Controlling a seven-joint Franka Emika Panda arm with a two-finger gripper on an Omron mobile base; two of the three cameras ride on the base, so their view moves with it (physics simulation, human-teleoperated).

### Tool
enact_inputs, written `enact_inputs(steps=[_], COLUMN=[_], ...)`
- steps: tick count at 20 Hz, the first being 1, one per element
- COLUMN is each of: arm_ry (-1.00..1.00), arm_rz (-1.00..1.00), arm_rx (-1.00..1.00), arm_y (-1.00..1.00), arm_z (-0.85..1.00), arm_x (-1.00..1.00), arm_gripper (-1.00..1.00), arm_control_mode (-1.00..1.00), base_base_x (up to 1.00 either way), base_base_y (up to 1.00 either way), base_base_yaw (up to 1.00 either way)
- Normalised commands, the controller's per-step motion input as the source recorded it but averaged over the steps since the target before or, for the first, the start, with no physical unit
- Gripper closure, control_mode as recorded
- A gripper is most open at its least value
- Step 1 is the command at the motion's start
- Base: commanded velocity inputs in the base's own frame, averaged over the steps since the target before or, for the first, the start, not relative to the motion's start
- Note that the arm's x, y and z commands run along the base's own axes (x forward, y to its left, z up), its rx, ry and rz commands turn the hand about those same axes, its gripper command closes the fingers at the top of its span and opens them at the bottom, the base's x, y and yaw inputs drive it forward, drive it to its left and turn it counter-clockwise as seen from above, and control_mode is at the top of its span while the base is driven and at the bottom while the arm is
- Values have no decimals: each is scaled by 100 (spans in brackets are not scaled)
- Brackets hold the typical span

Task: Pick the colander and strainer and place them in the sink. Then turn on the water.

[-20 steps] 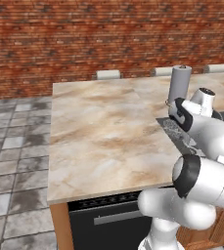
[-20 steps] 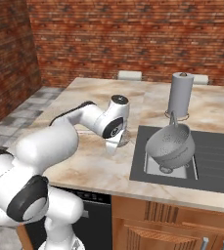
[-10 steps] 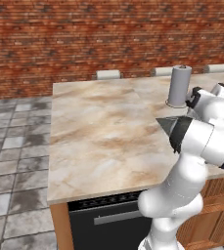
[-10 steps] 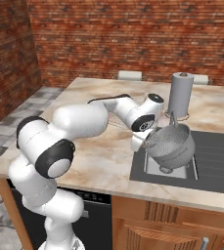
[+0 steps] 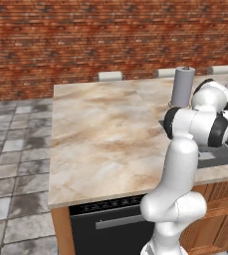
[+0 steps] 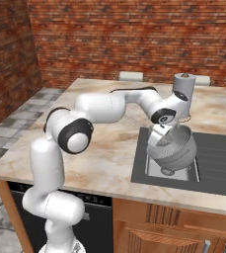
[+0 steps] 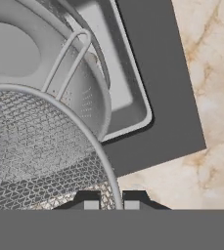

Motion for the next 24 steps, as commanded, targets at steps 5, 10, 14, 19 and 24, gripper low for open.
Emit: enact_inputs(steps=[5, 10, 14, 19, 24], arm_ry=[0, 0, -2, -3, 1], arm_rz=[-2, -7, -17, -8, -2], arm_rx=[7, 3, 0, 0, -1], arm_y=[0, -6, -53, -53, 12], arm_z=[-32, -26, -12, -11, 39], arm_x=[57, 81, 77, 38, -3], arm_gripper=[100, 100, 100, -100, -100], arm_control_mode=[-100, -100, -100, -100, -100], base_base_x=[0, 0, 0, 0, 0], base_base_y=[0, 0, 0, 0, 0], base_base_yaw=[0, 0, 0, 0, 0])
